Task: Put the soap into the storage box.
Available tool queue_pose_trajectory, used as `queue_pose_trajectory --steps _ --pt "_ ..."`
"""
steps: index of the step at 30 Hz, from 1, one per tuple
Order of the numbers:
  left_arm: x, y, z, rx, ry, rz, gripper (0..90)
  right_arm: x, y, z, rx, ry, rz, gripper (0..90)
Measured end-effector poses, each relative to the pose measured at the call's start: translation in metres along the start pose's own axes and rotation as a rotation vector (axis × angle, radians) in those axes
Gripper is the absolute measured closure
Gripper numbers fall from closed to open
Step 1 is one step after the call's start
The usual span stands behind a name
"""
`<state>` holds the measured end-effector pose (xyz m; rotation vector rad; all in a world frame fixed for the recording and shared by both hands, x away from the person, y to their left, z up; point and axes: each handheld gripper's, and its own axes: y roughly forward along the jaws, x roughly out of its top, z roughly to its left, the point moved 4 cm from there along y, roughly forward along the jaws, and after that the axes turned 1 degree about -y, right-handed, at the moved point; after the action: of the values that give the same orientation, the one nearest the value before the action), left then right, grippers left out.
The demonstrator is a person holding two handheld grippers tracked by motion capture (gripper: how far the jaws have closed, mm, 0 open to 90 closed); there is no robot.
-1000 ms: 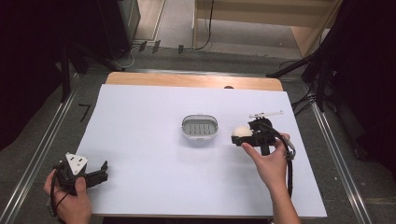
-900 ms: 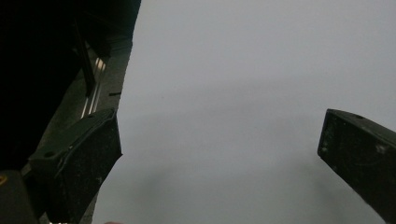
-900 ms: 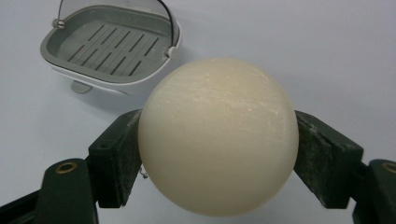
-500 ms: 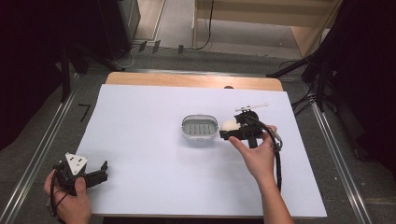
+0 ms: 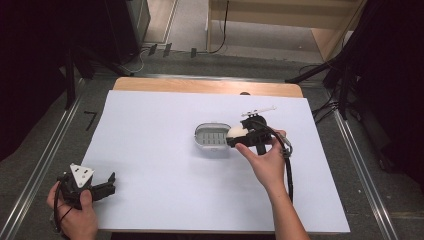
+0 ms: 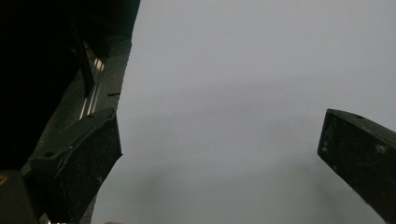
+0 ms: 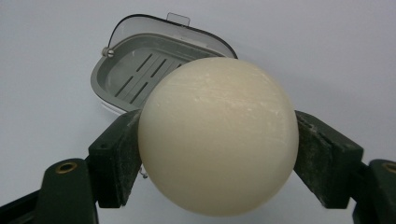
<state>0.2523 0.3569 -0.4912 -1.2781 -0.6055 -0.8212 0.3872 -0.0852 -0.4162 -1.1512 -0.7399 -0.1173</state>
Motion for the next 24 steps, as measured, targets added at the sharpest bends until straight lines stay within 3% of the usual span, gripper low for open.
queue_pose_trajectory --steps 24 --pt "0.0 0.0 0.001 -0.008 -0.005 -0.003 0.1 0.025 0.041 0.029 0.021 -0.031 0.031 23.7"
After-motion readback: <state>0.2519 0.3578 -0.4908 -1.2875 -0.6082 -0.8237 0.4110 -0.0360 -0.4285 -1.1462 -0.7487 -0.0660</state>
